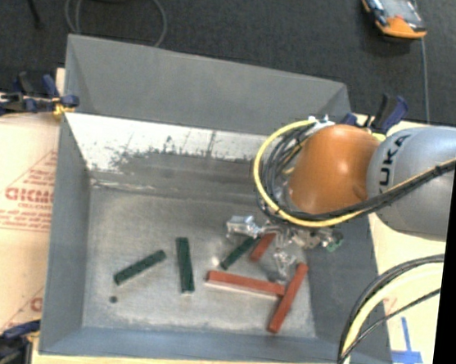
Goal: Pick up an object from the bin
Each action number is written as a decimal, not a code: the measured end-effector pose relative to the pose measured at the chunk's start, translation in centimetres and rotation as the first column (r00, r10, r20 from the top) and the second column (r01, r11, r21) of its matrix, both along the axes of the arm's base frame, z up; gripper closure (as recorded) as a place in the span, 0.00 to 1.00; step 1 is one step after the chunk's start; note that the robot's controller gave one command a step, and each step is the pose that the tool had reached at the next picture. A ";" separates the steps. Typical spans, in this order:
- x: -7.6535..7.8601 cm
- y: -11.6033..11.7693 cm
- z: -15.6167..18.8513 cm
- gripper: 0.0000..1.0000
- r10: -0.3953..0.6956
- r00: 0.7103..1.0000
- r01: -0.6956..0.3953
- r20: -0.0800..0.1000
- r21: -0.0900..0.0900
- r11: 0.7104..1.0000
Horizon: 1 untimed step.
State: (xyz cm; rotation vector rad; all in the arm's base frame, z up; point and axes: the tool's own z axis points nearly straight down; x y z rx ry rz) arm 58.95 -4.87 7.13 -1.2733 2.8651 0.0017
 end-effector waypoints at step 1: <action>0.0 0.0 0.0 1.00 -0.002 1.000 0.002 -0.001 0.000 1.000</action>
Offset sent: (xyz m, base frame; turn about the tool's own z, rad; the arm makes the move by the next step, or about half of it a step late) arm 0.0000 0.0000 0.0000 0.0000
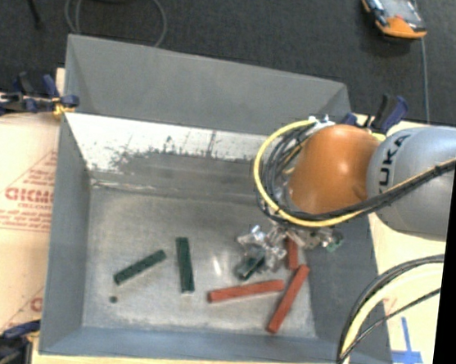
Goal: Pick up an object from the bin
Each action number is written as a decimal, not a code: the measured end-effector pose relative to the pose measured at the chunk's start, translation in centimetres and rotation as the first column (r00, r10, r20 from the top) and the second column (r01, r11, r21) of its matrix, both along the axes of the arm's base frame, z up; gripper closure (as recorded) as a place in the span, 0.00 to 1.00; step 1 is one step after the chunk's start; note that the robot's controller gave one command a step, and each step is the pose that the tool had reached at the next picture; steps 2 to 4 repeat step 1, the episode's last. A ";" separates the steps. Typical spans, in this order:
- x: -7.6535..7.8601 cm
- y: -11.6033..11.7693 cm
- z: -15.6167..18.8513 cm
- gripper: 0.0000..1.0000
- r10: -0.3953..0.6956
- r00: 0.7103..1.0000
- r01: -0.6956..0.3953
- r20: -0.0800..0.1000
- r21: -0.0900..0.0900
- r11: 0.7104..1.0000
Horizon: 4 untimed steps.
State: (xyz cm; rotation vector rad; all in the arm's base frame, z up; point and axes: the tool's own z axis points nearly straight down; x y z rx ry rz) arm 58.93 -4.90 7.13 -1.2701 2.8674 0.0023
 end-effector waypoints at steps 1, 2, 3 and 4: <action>-0.6 -1.5 20.1 1.00 -0.070 0.997 0.070 0.009 -0.005 0.998; -0.6 -1.5 20.1 1.00 -0.070 0.997 0.070 0.009 -0.005 0.998; -0.6 -1.5 20.1 1.00 -0.070 0.997 0.070 0.009 -0.005 0.998; -0.6 -1.5 20.1 1.00 -0.070 0.997 0.070 0.009 -0.005 0.998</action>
Offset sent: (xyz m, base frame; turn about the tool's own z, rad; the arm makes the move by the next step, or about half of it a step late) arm -0.0084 -0.0137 0.1954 0.0625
